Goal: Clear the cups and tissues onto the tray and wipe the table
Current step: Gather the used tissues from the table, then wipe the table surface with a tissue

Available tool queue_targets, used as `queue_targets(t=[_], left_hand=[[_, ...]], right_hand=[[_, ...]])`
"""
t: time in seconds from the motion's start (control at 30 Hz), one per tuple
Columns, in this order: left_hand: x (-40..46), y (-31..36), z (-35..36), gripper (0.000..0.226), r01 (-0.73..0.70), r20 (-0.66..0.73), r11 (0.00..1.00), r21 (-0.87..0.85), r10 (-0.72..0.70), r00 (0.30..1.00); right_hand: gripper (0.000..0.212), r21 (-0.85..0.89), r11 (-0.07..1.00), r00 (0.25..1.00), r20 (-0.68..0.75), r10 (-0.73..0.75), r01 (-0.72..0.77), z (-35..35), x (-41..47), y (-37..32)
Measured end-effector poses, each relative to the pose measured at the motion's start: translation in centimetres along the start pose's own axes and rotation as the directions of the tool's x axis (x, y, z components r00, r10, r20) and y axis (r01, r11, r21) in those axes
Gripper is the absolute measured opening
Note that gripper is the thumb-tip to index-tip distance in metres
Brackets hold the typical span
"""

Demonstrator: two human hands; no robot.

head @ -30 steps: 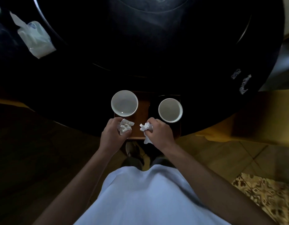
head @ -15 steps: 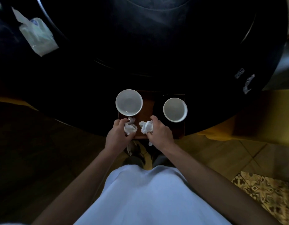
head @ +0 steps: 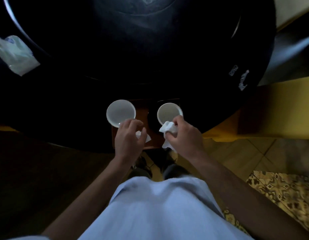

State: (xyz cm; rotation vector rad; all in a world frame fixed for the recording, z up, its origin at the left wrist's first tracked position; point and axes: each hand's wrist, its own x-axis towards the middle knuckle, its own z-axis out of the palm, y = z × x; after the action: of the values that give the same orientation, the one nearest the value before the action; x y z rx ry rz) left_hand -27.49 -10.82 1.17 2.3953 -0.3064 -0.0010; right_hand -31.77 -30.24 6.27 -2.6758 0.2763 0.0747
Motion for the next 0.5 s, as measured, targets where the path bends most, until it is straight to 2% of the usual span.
queue_targets(t=[0.13, 0.23, 0.37, 0.5], left_hand=[[3.0, 4.7, 3.7, 0.023, -0.226, -0.019, 0.972, -0.061, 0.225, 0.974], [4.6, 8.4, 8.6, 0.038, -0.312, 0.094, 0.95, 0.013, 0.309, 0.946], [6.8, 12.7, 16.9, 0.059, -0.3, 0.323, 0.946, 0.125, 0.247, 0.914], [9.8, 15.2, 22.5, 0.067, -0.215, 0.395, 0.944, 0.251, 0.103, 0.913]], right_hand=[[0.028, 0.044, 0.997, 0.99, -0.12, 0.073, -0.068, -5.5, 0.5, 5.0], [0.029, 0.063, 0.989, 0.967, -0.211, 0.141, -0.13, -8.5, 1.2, 9.6], [0.028, 0.067, 0.98, 0.937, -0.287, 0.198, -0.186, -11.3, 2.8, 16.1], [0.031, 0.073, 0.981, 0.93, -0.311, 0.195, -0.181, -12.9, 4.3, 21.9]])
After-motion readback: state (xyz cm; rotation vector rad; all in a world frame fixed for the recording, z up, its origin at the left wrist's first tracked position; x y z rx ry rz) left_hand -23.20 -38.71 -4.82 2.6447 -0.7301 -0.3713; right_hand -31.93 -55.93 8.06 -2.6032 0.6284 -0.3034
